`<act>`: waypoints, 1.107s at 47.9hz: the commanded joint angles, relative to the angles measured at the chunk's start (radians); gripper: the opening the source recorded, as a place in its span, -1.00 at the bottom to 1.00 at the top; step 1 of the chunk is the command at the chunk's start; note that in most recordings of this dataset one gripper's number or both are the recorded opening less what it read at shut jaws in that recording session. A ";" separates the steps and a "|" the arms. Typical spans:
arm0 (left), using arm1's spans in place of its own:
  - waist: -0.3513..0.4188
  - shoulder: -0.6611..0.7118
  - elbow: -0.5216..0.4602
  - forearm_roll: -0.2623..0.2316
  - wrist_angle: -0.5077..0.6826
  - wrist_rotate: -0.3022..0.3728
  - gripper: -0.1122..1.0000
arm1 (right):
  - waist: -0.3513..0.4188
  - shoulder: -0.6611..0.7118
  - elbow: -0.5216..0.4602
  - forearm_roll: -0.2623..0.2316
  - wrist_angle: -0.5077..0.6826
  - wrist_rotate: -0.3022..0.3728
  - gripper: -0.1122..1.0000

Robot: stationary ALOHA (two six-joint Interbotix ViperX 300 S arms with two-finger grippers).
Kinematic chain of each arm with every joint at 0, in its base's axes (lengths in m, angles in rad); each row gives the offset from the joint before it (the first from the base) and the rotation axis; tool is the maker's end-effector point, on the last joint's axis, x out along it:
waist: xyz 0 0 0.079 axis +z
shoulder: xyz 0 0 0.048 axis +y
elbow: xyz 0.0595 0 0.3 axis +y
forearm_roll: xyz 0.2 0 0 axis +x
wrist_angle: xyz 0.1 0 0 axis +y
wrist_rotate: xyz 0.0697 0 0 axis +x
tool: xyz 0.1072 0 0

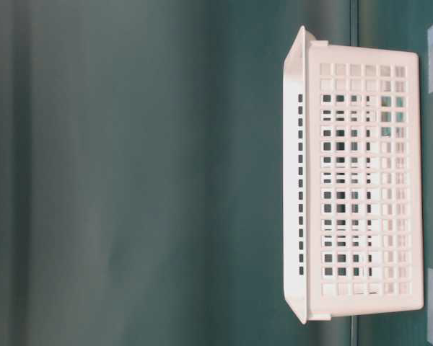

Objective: Put the tape in the middle into the white basket.

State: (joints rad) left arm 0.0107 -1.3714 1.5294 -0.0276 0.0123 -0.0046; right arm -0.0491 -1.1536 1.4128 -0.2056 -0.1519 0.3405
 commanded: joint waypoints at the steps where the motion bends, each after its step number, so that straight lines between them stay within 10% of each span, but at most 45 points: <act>1: 0.005 0.009 -0.017 -0.002 -0.006 0.000 -0.99 | 0.002 0.006 -0.006 -0.002 -0.002 0.002 1.00; 53: 0.006 0.008 -0.002 -0.002 -0.005 0.003 -0.99 | 0.000 0.002 0.081 -0.002 0.166 0.003 1.00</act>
State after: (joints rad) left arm 0.0138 -1.3714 1.5386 -0.0261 0.0123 -0.0031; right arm -0.0491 -1.1582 1.5002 -0.2056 0.0169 0.3421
